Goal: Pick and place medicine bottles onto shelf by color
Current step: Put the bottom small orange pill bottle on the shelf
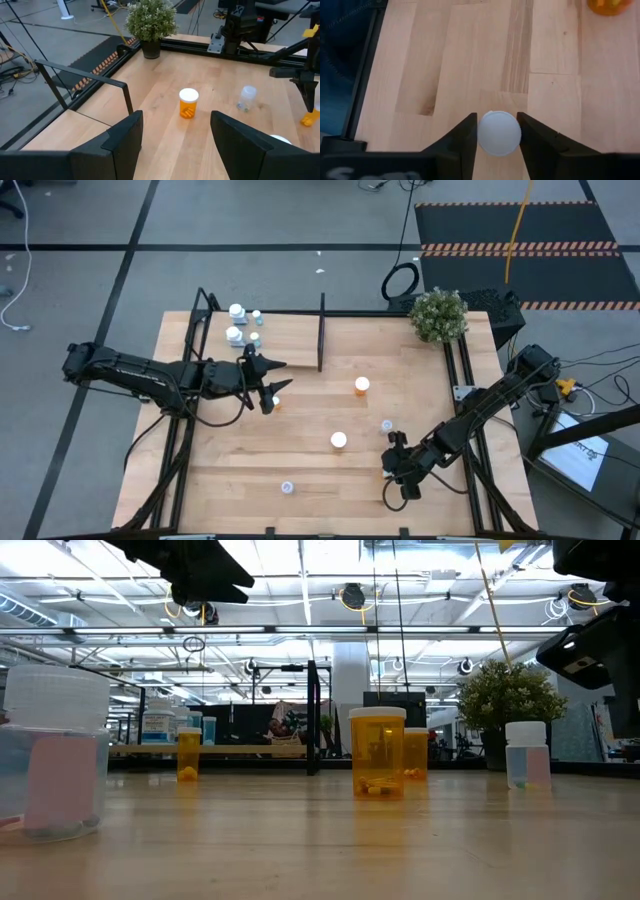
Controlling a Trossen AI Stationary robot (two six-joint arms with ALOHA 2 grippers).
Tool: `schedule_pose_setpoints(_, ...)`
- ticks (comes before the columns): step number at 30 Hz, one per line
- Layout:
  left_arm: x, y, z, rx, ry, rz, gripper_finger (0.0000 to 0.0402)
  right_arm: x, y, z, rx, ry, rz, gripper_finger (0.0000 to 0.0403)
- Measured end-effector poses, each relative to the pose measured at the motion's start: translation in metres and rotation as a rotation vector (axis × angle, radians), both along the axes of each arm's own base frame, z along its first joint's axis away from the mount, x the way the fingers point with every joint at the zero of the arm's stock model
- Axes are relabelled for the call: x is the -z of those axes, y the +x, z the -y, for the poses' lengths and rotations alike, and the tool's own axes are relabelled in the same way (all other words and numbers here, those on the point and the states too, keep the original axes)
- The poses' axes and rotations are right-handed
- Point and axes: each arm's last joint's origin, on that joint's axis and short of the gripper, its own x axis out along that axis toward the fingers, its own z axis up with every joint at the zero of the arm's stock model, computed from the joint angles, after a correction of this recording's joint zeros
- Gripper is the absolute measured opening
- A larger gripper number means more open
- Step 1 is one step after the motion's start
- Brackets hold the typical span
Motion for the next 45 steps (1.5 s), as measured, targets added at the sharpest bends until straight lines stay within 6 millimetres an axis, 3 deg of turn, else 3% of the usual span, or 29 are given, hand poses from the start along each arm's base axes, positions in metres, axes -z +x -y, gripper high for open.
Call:
schedule_pose_setpoints(10, 0.000, 0.000, 0.000, 0.000, 0.000, 0.001, 0.0234, -0.007, 0.000, 0.003, 0.006, 0.017, 0.021, 0.0122)
schedule_pose_setpoints(27, -0.004, 0.001, 0.001, -0.010, -0.049, 0.059, 0.0234, -0.056, 0.002, 0.035, 0.069, 0.068, 0.247, 0.0120)
schedule_pose_setpoints(37, -0.003, 0.000, 0.008, 0.019, -0.045, 0.049, 0.0234, -0.080, 0.021, 0.077, 0.165, -0.121, 0.491, 0.0120)
schedule_pose_setpoints(45, -0.004, 0.001, 0.007, 0.047, 0.055, 0.023, 0.0234, -0.099, 0.043, 0.132, 0.265, -0.340, 0.695, 0.0120)
